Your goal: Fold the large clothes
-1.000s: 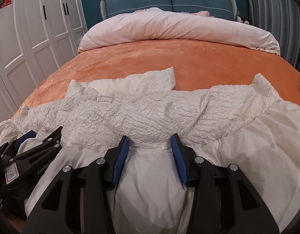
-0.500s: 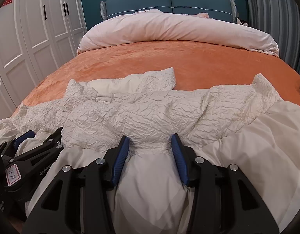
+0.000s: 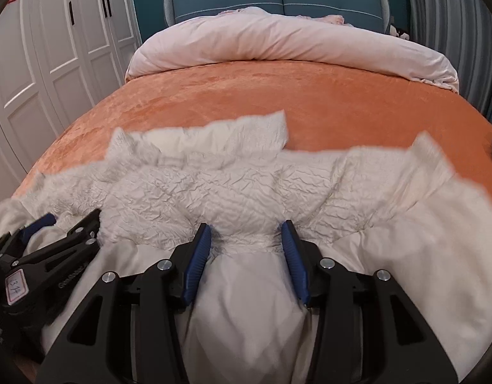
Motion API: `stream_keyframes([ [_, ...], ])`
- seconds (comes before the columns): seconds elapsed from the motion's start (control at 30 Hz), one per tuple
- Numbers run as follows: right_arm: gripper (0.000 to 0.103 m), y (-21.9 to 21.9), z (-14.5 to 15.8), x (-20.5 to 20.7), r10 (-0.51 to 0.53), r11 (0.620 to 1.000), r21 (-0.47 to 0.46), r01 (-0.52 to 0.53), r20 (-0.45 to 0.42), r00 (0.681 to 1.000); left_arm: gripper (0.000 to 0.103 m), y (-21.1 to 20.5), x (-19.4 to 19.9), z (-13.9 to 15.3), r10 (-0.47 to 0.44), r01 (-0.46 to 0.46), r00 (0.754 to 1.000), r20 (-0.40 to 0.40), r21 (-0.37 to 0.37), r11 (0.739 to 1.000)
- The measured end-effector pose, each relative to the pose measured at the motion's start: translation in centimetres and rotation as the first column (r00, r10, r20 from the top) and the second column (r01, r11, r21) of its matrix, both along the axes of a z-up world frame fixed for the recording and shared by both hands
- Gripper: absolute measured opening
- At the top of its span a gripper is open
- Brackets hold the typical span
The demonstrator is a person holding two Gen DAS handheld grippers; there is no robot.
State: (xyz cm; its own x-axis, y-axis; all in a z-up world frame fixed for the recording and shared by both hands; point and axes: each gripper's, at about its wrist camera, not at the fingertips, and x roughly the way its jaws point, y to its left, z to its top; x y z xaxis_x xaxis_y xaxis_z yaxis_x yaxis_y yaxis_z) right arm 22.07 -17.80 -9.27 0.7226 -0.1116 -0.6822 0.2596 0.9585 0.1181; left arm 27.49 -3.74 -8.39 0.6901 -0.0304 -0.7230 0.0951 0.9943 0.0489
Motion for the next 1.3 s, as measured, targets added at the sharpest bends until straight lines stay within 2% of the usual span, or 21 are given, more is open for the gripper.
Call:
stream_keyframes([
  [0.07,0.044,0.1,3.2,-1.6,-0.003,0.999,0.051,-0.002,0.095,0.995,0.079,1.5,-0.8,2.1,0.029,-0.028,0.999,0.041,-0.02,0.999],
  [0.1,0.044,0.4,4.0,-1.8,0.006,0.998,0.059,-0.012,0.108,0.994,0.082,2.6,-1.1,3.2,0.049,-0.047,0.997,0.067,-0.032,0.998],
  [0.17,0.044,1.4,4.6,-1.5,0.035,0.997,0.062,-0.042,0.1,0.994,0.084,4.0,-0.8,4.1,0.076,-0.073,0.995,0.065,-0.044,0.996],
  [0.27,0.044,3.3,3.5,-0.7,0.078,0.994,0.076,-0.083,0.067,0.995,0.084,5.4,0.5,3.3,0.107,-0.107,0.994,0.022,-0.035,0.994],
  [0.37,0.046,5.6,0.9,0.3,0.129,0.99,0.053,-0.128,-0.012,0.992,0.086,5.7,1.4,0.8,0.104,-0.103,0.994,-0.019,0.032,0.994],
  [0.47,0.047,6.1,-0.5,0.2,0.146,0.989,-0.006,-0.146,-0.003,0.989,0.087,6.0,1.1,-0.6,0.105,-0.105,0.994,0.005,0.017,0.994],
  [0.67,0.049,6.2,-1.4,0.6,0.155,0.988,0.0,-0.155,-0.009,0.988,0.09,5.3,1.6,-1.8,0.114,-0.114,0.993,0.001,0.031,0.993],
  [0.77,0.049,6.0,-0.8,0.6,0.164,0.986,0.017,-0.164,-0.035,0.986,0.09,5.9,1.2,-1.0,0.089,-0.09,0.996,-0.031,-0.019,0.996],
  [0.83,0.049,5.7,0.7,-0.2,0.148,0.989,0.035,-0.147,-0.042,0.988,0.09,7.5,0.0,0.8,0.074,-0.077,0.996,-0.054,-0.059,0.995],
  [0.9,0.049,5.3,3.0,-2.7,0.145,0.987,0.076,-0.145,0.011,0.989,0.09,10.4,-2.7,3.2,0.091,-0.094,0.995,-0.028,-0.123,0.988],
  [0.97,0.049,5.6,4.0,-4.5,0.16,0.984,0.079,-0.16,0.013,0.987,0.09,13.4,-5.1,4.8,0.112,-0.112,0.994,-0.01,-0.163,0.98],
  [1.07,0.048,6.2,3.8,-6.0,0.179,0.981,0.081,-0.177,-0.019,0.984,0.09,18.6,-8.1,5.3,0.201,-0.204,0.979,-0.035,-0.218,0.954],
  [1.2,0.047,7.1,1.8,-5.2,0.17,0.981,0.106,-0.161,-0.085,0.982,0.09,24.4,-10.3,2.6,0.3,-0.339,0.939,-0.167,-0.318,0.885],
  [1.3,0.049,7.9,0.6,-4.7,0.169,0.984,0.071,-0.161,-0.116,0.979,0.09,26.5,-11.2,0.3,0.301,-0.387,0.916,-0.264,-0.391,0.835],
])
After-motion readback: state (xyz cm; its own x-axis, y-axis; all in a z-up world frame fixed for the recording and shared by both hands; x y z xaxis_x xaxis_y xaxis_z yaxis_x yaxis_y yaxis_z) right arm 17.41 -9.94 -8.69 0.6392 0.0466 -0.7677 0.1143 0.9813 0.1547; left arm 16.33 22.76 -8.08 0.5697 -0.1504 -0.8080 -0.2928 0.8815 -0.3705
